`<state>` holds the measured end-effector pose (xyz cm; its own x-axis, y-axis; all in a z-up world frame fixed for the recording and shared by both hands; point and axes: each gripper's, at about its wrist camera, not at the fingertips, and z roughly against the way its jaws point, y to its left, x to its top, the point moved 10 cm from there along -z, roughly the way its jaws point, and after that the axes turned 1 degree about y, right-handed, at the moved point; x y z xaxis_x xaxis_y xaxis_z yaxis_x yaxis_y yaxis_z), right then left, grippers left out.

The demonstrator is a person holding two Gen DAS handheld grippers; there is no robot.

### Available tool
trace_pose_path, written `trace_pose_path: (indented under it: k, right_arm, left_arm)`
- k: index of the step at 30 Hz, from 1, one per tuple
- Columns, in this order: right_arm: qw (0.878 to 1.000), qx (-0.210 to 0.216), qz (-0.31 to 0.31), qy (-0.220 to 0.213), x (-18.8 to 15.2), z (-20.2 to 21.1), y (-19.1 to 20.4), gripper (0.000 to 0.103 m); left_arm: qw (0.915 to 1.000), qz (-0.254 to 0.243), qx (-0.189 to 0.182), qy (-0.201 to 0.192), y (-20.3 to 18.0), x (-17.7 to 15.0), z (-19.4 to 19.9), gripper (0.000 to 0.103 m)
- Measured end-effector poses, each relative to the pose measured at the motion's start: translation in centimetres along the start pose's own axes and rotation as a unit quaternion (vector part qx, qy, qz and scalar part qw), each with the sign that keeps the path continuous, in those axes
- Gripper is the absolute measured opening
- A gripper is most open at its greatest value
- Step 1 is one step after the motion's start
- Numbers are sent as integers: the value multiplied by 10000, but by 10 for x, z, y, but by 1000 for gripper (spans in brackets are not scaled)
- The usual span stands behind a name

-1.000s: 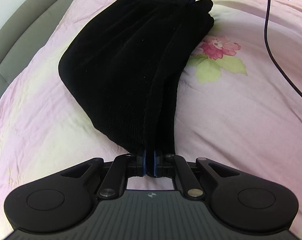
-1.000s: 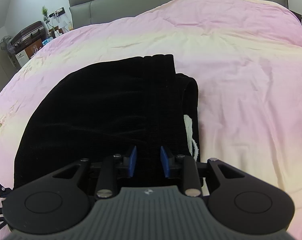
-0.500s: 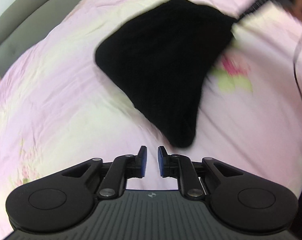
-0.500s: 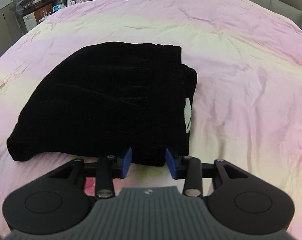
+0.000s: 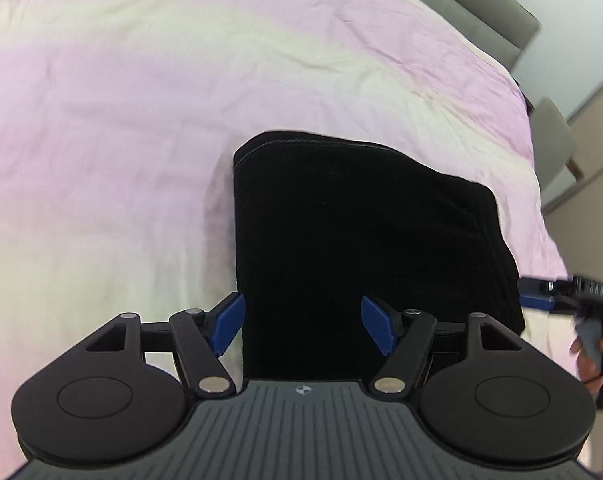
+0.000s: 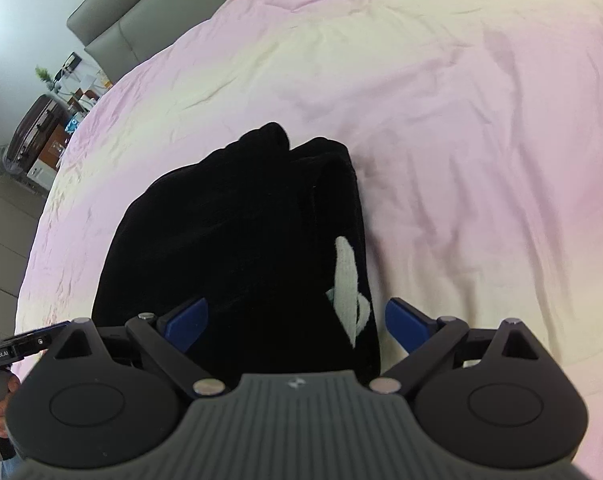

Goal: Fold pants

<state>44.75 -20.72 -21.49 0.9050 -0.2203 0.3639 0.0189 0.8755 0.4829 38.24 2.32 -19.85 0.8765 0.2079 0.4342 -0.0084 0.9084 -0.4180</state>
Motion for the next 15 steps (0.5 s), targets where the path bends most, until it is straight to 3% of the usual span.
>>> trace_pose_path:
  k: [8,11,15]
  right_arm:
    - [9964,568,-452,445,4,-58,-24,87]
    - [9938,796,-600,502,9,-74,-25,77]
    - [9945,771,-471,531,12,-79,-18,69]
  left_arm:
    - [9960,653,-548,269,31,2,-44,84]
    - [9944,733,-688,330,34,3,-54,76]
    - [9940,797,-666,329,32,4,-60,64]
